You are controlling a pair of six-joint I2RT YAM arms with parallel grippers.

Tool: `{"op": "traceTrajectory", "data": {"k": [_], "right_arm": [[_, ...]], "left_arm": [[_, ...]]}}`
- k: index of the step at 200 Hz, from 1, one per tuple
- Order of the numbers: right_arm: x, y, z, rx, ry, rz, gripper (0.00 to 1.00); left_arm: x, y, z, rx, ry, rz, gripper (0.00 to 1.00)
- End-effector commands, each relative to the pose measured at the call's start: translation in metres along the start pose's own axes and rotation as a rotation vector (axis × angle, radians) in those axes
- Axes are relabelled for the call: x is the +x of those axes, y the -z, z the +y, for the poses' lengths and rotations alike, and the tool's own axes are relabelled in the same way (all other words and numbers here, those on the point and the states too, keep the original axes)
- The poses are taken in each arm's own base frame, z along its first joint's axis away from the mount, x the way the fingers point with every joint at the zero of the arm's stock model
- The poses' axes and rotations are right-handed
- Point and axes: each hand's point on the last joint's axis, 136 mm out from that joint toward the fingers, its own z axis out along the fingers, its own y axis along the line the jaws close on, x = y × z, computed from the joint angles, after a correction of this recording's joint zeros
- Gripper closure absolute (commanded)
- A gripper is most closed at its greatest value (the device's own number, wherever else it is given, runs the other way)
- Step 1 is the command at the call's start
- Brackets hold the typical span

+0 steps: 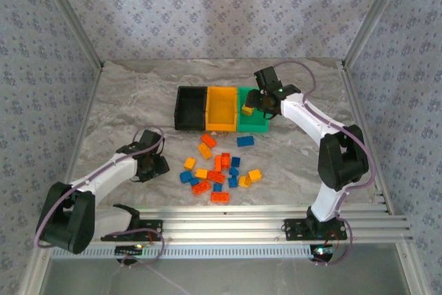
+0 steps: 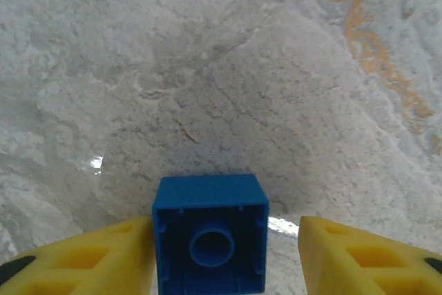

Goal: Sort the legos into containers by color

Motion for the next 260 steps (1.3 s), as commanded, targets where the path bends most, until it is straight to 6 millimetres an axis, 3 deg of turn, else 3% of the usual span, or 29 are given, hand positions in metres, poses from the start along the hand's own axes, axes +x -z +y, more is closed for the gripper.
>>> {"op": "traceTrajectory", "data": {"k": [1, 56, 74, 94, 133, 140, 162, 203, 225, 260], "right_arm": [[-0.003, 0.008, -0.004, -0.004, -0.030, -0.016, 0.32], [0.002, 0.011, -0.012, 0.005, -0.036, -0.019, 0.33], [0.003, 0.014, -0.016, 0.004, -0.040, -0.027, 0.33], [0.008, 0.017, -0.021, 0.006, -0.041, -0.039, 0.33], [0.022, 0.019, -0.029, 0.008, -0.077, -0.025, 0.33], [0.037, 0.014, -0.039, 0.031, -0.073, 0.007, 0.33], [0.049, 0.017, -0.047, 0.042, -0.074, 0.022, 0.33], [0.063, 0.025, -0.059, 0.044, -0.076, 0.024, 0.33], [0.073, 0.029, -0.060, 0.024, -0.075, 0.038, 0.33], [0.088, 0.036, -0.058, -0.020, -0.062, 0.060, 0.31]], "left_arm": [[0.002, -0.003, 0.003, -0.015, -0.011, -0.004, 0.51], [0.002, 0.002, -0.005, 0.020, -0.020, -0.003, 0.67], [-0.005, 0.013, -0.020, 0.070, -0.035, -0.022, 0.68], [-0.028, 0.038, -0.056, 0.165, -0.061, -0.082, 0.69], [-0.102, 0.082, -0.130, 0.271, -0.099, -0.246, 0.74], [-0.115, 0.085, -0.140, 0.268, -0.107, -0.271, 0.74], [-0.150, 0.080, -0.169, 0.243, -0.132, -0.310, 0.73], [-0.190, 0.056, -0.214, 0.215, -0.157, -0.313, 0.71], [-0.200, 0.040, -0.225, 0.190, -0.170, -0.296, 0.68], [-0.202, 0.033, -0.235, 0.203, -0.172, -0.279, 0.48]]}}
